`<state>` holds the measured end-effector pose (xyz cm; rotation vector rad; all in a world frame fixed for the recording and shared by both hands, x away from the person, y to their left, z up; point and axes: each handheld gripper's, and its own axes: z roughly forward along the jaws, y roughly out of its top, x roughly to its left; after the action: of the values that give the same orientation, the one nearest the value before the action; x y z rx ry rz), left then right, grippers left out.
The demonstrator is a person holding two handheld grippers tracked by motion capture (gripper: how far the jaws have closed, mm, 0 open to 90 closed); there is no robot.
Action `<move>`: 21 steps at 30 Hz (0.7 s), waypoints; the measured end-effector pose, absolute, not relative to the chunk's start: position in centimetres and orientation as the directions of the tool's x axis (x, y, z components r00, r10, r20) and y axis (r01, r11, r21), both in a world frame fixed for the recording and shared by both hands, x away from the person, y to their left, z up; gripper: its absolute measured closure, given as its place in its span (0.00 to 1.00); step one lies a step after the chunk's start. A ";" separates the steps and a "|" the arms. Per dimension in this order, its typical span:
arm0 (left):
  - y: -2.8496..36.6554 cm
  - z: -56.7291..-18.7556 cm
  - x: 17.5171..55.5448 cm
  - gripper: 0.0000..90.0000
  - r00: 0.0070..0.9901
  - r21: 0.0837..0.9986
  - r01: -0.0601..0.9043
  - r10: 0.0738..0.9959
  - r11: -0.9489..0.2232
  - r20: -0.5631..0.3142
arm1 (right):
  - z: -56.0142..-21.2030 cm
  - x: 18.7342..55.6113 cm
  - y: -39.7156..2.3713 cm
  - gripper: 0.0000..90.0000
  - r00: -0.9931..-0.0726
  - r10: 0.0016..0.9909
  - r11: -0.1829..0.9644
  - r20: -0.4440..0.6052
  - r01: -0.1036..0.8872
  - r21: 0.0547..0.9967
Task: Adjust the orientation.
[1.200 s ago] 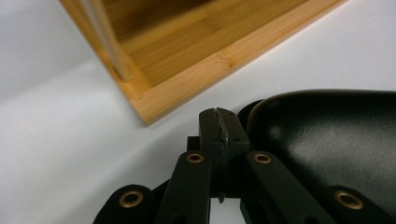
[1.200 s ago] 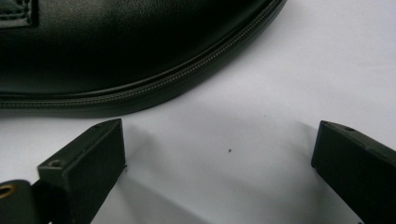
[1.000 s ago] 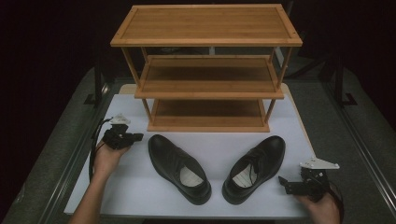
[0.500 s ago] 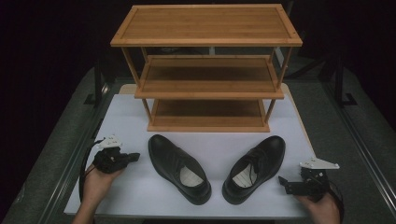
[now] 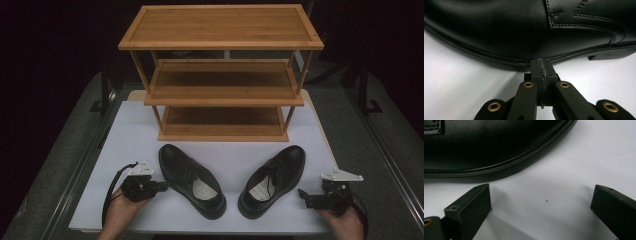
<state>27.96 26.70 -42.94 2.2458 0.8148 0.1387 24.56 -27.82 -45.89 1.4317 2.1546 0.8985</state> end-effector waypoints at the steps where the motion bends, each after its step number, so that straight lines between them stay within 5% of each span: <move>1: 26.4 -43.1 28.1 1.00 0.797 0.668 0.511 0.588 -0.540 -0.134 | -45.9 24.6 -27.8 0.03 -0.396 0.918 0.270 0.020 0.661 0.700; 21: 25.0 -43.1 31.1 1.00 0.809 0.666 0.493 0.577 -0.560 -0.114 | -45.9 24.6 -27.8 0.03 -0.396 0.918 0.270 0.020 0.661 0.700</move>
<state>31.12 24.99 -43.10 2.2741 0.7833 0.1516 24.57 -27.84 -45.89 1.4305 2.1556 0.8975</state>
